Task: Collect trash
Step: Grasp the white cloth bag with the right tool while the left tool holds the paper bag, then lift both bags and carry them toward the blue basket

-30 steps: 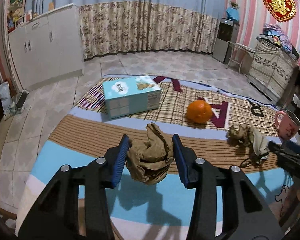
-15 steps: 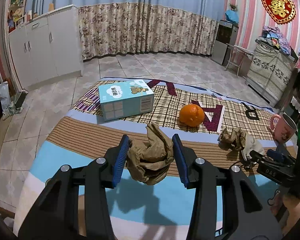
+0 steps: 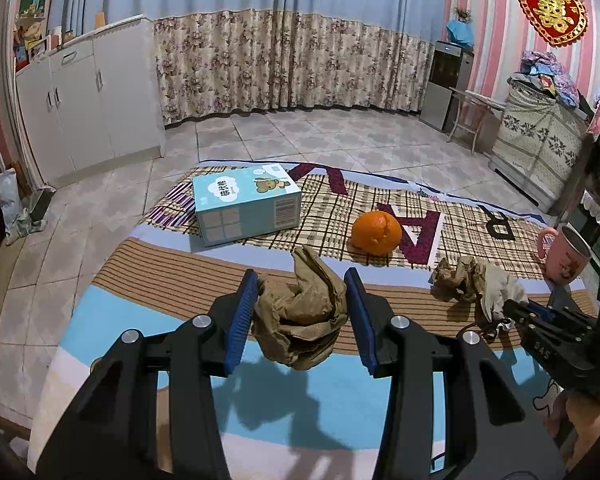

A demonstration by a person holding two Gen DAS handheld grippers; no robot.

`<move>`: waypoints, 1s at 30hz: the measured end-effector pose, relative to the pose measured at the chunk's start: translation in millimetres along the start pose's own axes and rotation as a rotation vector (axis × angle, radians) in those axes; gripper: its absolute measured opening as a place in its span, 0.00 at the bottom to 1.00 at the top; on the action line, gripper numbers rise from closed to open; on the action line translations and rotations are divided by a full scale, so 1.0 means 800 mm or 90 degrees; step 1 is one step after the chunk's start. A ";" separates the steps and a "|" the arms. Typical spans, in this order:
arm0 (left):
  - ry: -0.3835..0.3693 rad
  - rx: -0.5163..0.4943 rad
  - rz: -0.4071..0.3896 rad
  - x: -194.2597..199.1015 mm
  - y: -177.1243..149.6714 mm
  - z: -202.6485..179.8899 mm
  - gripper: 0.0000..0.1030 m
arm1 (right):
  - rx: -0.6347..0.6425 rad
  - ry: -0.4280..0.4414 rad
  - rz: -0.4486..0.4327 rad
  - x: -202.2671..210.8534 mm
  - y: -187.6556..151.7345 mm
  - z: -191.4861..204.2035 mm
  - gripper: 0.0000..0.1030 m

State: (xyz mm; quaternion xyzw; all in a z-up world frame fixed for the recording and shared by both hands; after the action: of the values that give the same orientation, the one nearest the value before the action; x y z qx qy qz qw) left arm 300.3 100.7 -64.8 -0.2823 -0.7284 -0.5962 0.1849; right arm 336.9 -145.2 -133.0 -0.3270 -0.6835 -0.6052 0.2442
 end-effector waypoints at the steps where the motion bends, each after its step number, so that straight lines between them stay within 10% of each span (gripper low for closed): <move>1: 0.000 -0.001 0.000 0.000 0.000 0.000 0.42 | -0.002 0.001 -0.002 0.002 0.000 -0.003 0.17; 30: -0.030 -0.067 -0.027 0.041 -0.012 -0.060 0.42 | -0.087 -0.074 -0.139 0.137 0.000 -0.143 0.16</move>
State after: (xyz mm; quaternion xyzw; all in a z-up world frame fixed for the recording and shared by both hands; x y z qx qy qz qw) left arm 265.7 58.6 -41.7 -0.2905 -0.7061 -0.6305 0.1398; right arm 257.1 -241.9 -36.0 -0.3013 -0.6853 -0.6531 0.1141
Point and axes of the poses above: each gripper's, at about its wrist camera, not at the fingertips, and x roughly against the way its jaws point, z to its left, y to its top, the point moved 7 cm from there along -x, roughly the way its jaws point, and after that the axes turned 15 degrees about -y, right-handed, at the moved point
